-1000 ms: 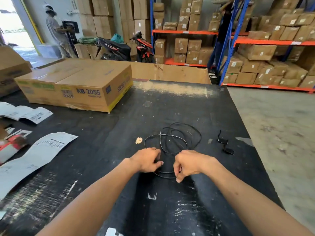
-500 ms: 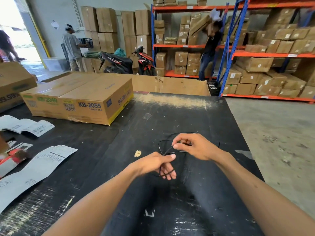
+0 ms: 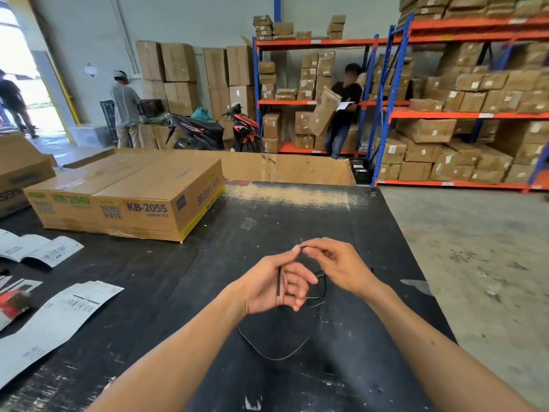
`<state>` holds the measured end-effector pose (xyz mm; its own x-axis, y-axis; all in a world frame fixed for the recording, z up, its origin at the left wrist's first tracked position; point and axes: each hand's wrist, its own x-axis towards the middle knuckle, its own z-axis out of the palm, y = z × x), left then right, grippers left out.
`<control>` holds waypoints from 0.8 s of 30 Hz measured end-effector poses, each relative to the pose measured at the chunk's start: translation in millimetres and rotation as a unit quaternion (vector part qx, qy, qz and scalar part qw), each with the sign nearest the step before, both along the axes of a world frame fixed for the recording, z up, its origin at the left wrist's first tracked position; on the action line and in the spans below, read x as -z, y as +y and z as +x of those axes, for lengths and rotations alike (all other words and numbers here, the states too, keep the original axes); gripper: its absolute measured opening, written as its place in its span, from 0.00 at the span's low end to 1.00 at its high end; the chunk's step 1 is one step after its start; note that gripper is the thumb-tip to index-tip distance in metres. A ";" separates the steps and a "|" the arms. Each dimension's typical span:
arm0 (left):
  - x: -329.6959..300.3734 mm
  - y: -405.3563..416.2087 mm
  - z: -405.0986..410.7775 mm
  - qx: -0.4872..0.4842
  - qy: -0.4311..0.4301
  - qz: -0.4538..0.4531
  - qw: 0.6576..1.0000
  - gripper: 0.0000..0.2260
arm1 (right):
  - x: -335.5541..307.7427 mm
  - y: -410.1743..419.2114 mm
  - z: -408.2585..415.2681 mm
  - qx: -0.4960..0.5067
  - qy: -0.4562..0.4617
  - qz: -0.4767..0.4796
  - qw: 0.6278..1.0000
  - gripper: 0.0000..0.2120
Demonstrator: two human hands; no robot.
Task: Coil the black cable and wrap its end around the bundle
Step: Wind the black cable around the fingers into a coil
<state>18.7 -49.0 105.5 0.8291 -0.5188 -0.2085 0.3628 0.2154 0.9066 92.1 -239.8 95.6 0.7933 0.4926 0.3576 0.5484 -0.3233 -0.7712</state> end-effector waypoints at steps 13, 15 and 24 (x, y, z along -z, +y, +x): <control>-38.3 -15.5 -2.0 0.127 -0.066 -0.110 0.984 0.25 | -1.5 15.2 -13.3 -0.017 0.050 0.077 0.996 0.15; -54.4 -9.7 7.2 0.083 -0.093 -0.146 0.981 0.24 | 8.0 22.0 -15.9 0.004 0.013 0.042 0.999 0.15; -106.1 41.4 39.8 -0.141 -0.114 -0.081 0.980 0.27 | 39.5 30.6 -15.7 0.007 0.012 -0.076 0.997 0.20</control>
<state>58.6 -7.5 211.7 0.9596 -0.2741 0.0642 0.0612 0.4258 0.9028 76.5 -209.1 56.0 0.8076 0.5291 0.2605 0.5251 -0.4440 -0.7261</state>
